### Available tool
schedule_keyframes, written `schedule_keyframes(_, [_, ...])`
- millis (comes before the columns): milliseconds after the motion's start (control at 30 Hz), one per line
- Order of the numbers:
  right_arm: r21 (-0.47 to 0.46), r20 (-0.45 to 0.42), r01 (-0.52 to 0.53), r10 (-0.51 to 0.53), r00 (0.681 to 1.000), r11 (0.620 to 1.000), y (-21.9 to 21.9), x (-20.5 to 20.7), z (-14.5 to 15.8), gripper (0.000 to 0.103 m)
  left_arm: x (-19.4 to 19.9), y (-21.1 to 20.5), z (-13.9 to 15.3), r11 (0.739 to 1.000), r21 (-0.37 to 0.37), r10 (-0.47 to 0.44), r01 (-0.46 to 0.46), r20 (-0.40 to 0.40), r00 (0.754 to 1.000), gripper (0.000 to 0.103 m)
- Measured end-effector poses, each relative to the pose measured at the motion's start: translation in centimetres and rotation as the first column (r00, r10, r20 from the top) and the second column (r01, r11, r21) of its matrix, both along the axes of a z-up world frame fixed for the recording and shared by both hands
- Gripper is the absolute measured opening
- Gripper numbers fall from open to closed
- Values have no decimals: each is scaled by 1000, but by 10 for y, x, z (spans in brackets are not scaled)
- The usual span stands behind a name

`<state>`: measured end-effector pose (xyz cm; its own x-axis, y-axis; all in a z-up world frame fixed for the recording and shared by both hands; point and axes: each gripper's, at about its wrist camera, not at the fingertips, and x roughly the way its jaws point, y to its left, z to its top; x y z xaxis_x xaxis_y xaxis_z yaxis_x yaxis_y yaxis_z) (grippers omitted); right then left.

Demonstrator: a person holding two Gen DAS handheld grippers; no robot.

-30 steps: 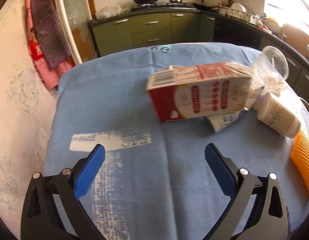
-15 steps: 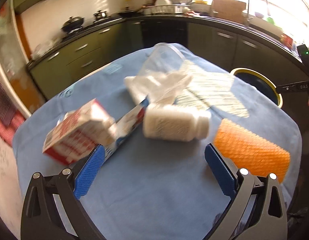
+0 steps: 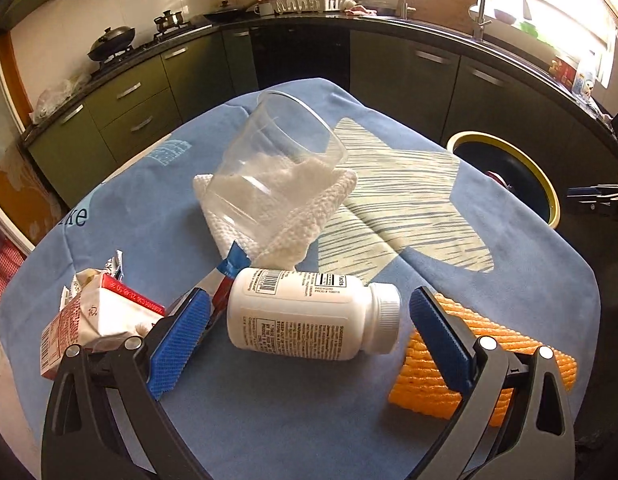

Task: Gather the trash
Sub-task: 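Grasp the white pill bottle with the left gripper and lift it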

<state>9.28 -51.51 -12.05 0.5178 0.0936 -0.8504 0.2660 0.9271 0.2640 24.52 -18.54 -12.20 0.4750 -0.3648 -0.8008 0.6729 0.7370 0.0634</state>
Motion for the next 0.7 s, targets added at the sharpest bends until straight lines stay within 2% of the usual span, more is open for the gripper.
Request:
schedule_keyframes(400, [23, -20, -26, 27, 999, 999, 6, 8, -11, 72, 12, -10, -18, 998, 61, -29, 30, -5, 1000, 98])
schedule_keyframes(533, [24, -19, -22, 23, 1000, 999, 5, 7, -12, 72, 11, -10, -18, 998, 57, -38, 38, -12, 999, 85])
schedule_keyframes(700, [30, -16, -26, 26, 1000, 999, 6, 7, -11, 72, 4, -6, -15, 998, 58, -36, 37, -10, 999, 85])
